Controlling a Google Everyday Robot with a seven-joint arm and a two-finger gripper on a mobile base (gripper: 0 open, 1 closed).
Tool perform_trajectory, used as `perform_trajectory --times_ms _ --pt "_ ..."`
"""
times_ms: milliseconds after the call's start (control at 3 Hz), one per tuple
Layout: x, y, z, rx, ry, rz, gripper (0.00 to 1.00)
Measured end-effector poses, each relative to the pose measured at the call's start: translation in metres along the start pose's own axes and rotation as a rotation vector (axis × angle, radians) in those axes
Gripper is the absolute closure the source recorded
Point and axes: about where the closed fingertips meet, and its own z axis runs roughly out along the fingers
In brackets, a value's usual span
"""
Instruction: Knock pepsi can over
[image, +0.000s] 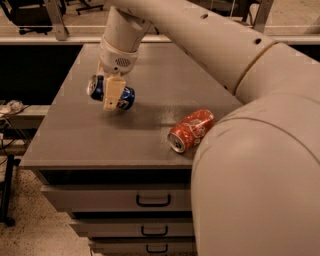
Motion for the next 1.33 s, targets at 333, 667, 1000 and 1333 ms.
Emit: perform_trajectory --times_ms 333,667,1000,1333 --pt "-0.002 0.009 -0.007 -0.006 -0.015 0.002 0.00" --pt "-0.001 0.013 -0.026 0.020 -0.055 0.028 0.00" --pt "0.006 0.018 -0.045 0.048 -0.131 0.081 0.00" --pt "0.021 0.022 -0.068 0.092 -0.227 0.154 0.00"
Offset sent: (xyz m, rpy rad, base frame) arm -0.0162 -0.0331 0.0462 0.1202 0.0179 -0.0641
